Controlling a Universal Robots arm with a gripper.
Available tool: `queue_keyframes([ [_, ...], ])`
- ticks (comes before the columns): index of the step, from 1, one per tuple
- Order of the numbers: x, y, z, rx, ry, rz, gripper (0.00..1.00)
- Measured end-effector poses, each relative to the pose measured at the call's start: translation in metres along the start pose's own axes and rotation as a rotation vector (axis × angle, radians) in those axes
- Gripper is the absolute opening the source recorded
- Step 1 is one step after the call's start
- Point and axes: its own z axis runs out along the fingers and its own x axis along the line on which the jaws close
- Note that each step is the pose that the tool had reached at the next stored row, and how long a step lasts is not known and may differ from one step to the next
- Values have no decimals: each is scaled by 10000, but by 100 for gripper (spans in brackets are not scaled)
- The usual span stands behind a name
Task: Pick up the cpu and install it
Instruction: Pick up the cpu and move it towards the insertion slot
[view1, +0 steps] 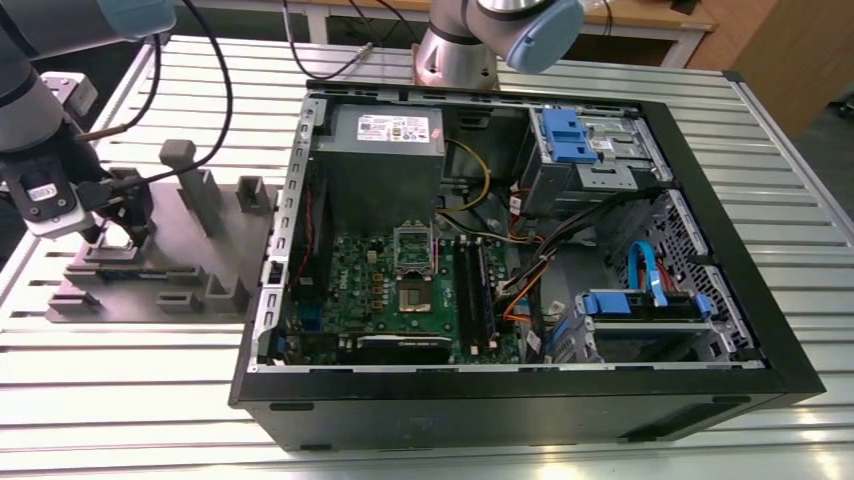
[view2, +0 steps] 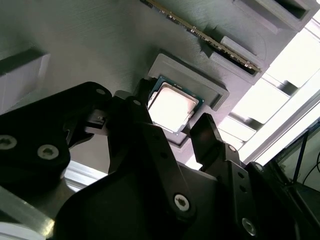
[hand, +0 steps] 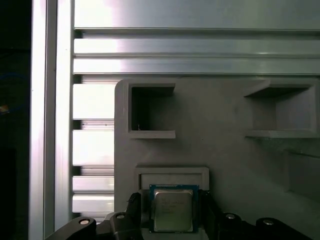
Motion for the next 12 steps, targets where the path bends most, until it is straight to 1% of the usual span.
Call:
queue_keyframes([
  [3, 7, 6, 0, -2, -30, -1, 60],
  [10, 16, 15, -12, 0, -63, -4, 60],
  [12, 23, 17, -11, -2, -86, -3, 60],
])
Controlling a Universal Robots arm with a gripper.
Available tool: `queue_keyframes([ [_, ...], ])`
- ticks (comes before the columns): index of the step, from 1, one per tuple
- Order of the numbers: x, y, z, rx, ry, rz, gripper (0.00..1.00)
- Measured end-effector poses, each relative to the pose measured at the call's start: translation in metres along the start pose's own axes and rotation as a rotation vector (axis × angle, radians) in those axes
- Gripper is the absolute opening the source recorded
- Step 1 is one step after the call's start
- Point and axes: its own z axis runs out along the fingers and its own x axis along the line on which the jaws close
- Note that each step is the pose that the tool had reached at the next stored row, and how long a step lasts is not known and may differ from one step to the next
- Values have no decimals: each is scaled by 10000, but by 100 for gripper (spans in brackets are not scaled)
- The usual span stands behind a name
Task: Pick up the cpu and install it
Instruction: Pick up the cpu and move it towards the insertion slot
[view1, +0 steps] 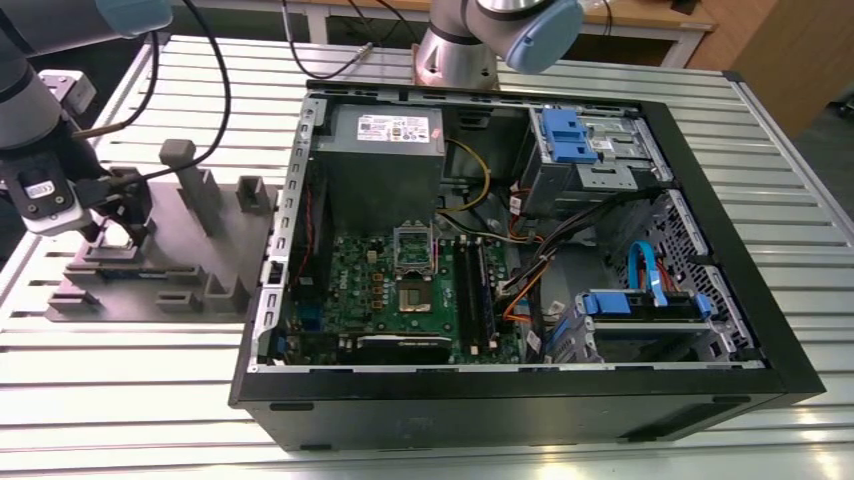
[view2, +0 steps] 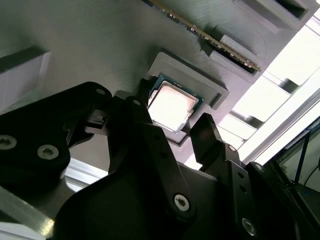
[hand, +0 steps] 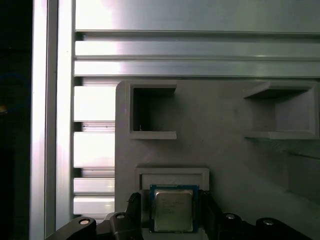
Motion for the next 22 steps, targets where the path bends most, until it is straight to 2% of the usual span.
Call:
queue_keyframes([
  [2, 6, 2, -1, 13, -47, -1, 60],
  [4, 6, 2, 0, 14, -69, -4, 60],
  [9, 8, 2, 0, 13, -71, -3, 60],
  [11, 8, 2, -1, 11, -72, -3, 58],
  [12, 8, 3, -3, 10, -72, -3, 51],
  [22, 8, 4, -42, 12, -70, -3, 47],
])
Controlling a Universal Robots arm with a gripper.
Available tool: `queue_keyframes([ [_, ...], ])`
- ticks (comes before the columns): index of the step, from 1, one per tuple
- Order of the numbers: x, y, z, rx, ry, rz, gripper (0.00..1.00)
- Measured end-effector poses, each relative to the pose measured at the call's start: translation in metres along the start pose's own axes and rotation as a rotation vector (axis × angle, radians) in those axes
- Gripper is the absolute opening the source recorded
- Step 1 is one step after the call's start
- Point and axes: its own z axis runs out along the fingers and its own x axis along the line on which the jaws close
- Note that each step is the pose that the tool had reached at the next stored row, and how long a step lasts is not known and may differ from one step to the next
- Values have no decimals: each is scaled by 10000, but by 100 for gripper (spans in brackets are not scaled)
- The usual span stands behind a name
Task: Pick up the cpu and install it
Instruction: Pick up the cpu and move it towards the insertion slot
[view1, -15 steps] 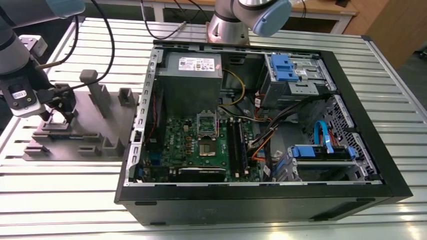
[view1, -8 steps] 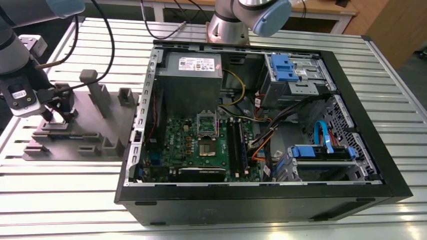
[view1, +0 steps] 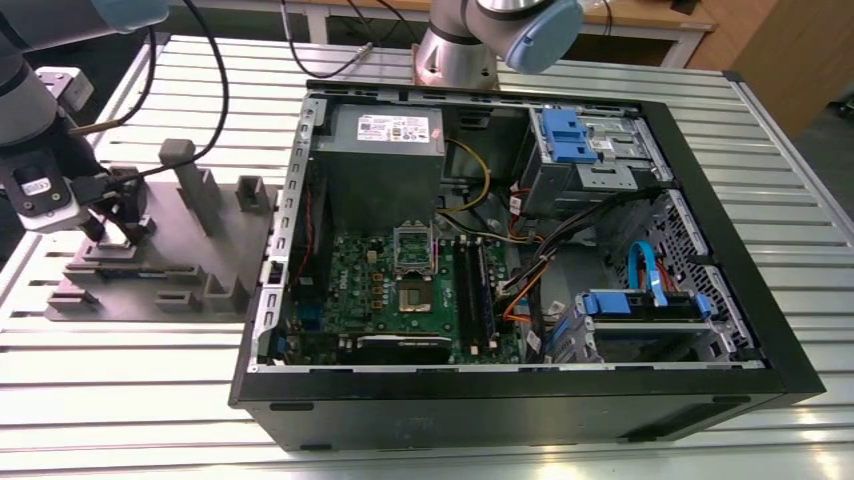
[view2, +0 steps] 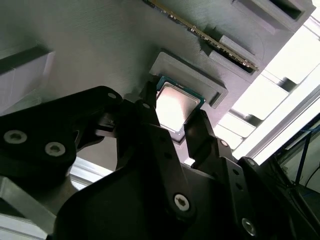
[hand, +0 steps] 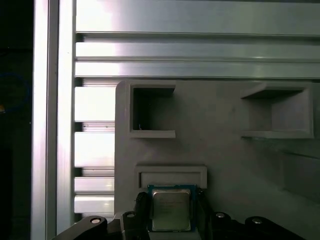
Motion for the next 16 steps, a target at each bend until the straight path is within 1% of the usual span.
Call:
queue_keyframes([
  [4, -2, 2, -49, 0, -1, 0, 47],
  [11, -5, 6, -169, 0, -1, 0, 47],
  [16, -5, 7, -191, -1, -1, 0, 47],
])
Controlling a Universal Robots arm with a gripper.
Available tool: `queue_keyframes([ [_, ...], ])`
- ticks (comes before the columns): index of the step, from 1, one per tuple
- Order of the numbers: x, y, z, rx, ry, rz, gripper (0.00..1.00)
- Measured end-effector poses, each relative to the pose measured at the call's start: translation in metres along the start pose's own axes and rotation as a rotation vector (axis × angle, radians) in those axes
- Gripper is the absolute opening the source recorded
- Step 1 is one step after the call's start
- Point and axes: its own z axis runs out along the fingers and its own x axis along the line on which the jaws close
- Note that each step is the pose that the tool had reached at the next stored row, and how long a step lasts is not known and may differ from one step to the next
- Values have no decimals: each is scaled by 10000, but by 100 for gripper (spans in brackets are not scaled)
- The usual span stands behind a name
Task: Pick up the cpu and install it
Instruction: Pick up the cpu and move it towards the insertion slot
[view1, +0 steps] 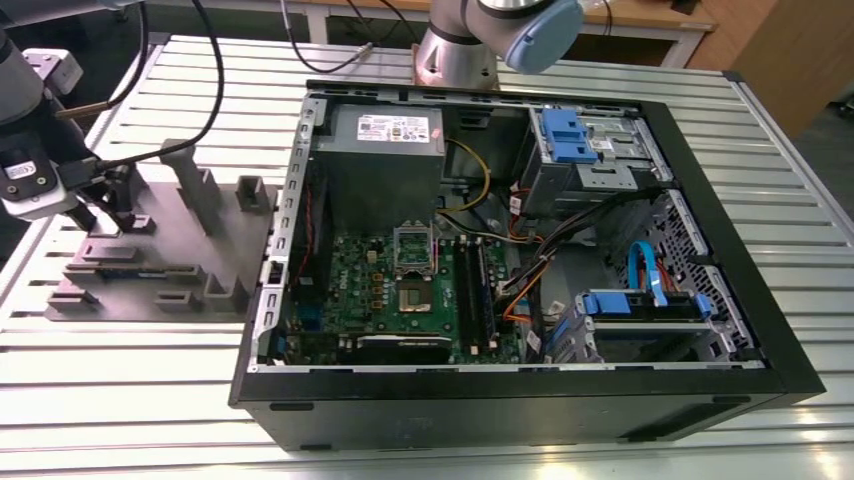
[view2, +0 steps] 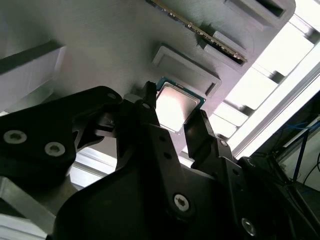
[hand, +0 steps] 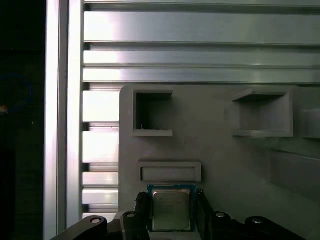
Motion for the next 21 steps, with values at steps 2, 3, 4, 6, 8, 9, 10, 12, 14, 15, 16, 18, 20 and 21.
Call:
queue_keyframes([
  [2, 0, 0, -5, 0, -1, 0, 47],
  [3, 0, 0, -6, 0, 0, 0, 47],
  [4, 0, 0, -6, 0, 0, 0, 47],
  [6, 0, 0, -12, 0, 0, 0, 47],
  [8, 0, 1, -17, 0, 0, 0, 47],
  [9, -1, 0, -17, 0, 0, 0, 47],
  [10, -1, 1, -18, 0, 0, 0, 47],
  [12, 0, 1, -25, 2, 3, 0, 47],
  [14, -1, 1, -31, 0, 0, 0, 47],
  [15, -1, 1, -35, 0, 1, 0, 47],
  [16, -1, 1, -38, 0, 0, 0, 47],
  [18, -1, 2, -46, 0, 0, 0, 47],
  [20, -1, 2, -51, 0, -1, 0, 47],
  [21, -1, 2, -54, 0, -1, 0, 47],
])
